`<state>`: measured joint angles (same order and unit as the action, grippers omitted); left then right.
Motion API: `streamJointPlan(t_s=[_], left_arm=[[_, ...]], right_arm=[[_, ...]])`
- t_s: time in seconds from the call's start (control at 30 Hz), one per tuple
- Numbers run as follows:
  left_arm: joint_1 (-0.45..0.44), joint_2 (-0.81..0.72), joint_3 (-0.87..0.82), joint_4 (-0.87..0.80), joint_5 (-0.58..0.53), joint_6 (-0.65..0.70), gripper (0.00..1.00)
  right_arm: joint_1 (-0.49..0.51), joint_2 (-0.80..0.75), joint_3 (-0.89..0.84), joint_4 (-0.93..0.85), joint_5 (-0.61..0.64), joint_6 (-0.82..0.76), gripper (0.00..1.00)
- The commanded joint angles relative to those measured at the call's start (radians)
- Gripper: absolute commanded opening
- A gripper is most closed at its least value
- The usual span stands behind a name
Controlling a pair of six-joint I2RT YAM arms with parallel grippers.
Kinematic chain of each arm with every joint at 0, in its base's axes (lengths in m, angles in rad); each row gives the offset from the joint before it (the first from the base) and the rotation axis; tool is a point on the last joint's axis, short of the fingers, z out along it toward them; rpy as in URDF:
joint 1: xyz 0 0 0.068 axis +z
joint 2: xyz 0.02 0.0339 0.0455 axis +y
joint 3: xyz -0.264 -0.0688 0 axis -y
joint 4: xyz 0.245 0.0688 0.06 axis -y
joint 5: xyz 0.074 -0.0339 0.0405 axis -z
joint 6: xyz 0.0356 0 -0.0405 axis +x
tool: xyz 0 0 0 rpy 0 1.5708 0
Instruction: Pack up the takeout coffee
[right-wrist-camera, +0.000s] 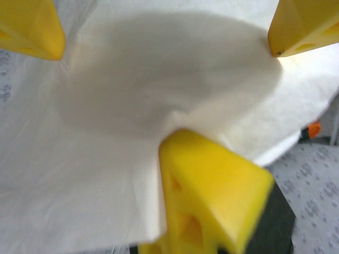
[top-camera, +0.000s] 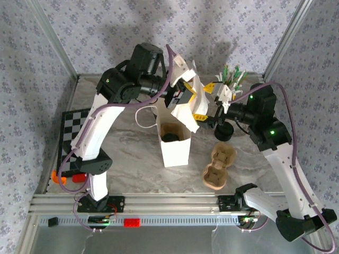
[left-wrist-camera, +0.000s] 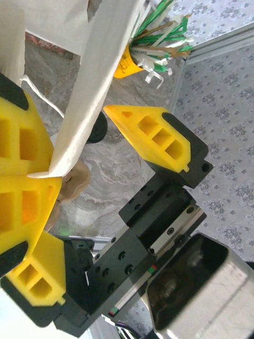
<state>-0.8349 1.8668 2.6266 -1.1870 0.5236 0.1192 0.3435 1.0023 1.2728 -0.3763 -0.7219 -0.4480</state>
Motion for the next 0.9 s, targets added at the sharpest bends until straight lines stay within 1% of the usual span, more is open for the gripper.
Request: streamJointPlan(t_s=[0.0, 0.1, 0.2, 0.23, 0.3, 0.4, 0.47, 0.53, 0.57, 0.6, 0.73, 0.8, 0.83, 0.87], left_arm=[[0.003, -0.042, -0.002, -0.014, 0.009, 0.046, 0.0], [0.003, -0.055, -0.024, 0.005, 0.011, 0.055, 0.0], [0.002, -0.058, -0.039, 0.029, 0.009, 0.05, 0.0], [0.002, -0.059, -0.039, 0.029, 0.006, 0.048, 0.0], [-0.001, -0.064, -0.044, 0.029, -0.022, 0.051, 0.0], [0.0, -0.08, -0.071, 0.048, -0.063, 0.047, 0.0], [0.0, -0.094, -0.086, 0.061, -0.094, 0.045, 0.0], [0.001, -0.11, -0.095, 0.066, -0.136, 0.045, 0.0], [0.001, -0.121, -0.105, 0.073, -0.168, 0.042, 0.0], [0.001, -0.132, -0.118, 0.082, -0.201, 0.037, 0.0], [0.002, -0.2, -0.21, 0.14, -0.3, 0.035, 0.0], [0.002, -0.235, -0.252, 0.173, -0.343, 0.026, 0.0], [0.002, -0.253, -0.271, 0.188, -0.366, 0.013, 0.08], [0.002, -0.274, -0.287, 0.201, -0.397, -0.012, 0.23]], right_arm=[[0.02, 0.005, 0.011, 0.015, 0.105, -0.138, 1.0], [0.043, 0.033, 0.011, 0.063, 0.089, -0.152, 0.99], [0.089, 0.083, 0.047, 0.042, 0.092, -0.175, 1.0], [0.105, 0.094, 0.056, 0.034, 0.104, -0.192, 0.97], [0.121, 0.098, 0.055, 0.054, 0.119, -0.198, 0.87], [0.125, 0.102, 0.051, 0.08, 0.096, -0.183, 0.72], [0.127, 0.11, 0.057, 0.073, 0.079, -0.182, 0.58], [0.129, 0.11, 0.06, 0.059, 0.085, -0.183, 0.36], [0.13, 0.108, 0.059, 0.059, 0.088, -0.175, 0.29], [0.132, 0.103, 0.054, 0.062, 0.095, -0.166, 0.26], [0.139, 0.083, 0.049, 0.071, 0.132, -0.094, 0.0], [0.146, 0.081, 0.063, 0.073, 0.203, -0.011, 0.0], [0.157, 0.081, 0.081, 0.069, 0.266, 0.071, 0.0], [0.163, 0.084, 0.103, 0.057, 0.326, 0.163, 0.0]])
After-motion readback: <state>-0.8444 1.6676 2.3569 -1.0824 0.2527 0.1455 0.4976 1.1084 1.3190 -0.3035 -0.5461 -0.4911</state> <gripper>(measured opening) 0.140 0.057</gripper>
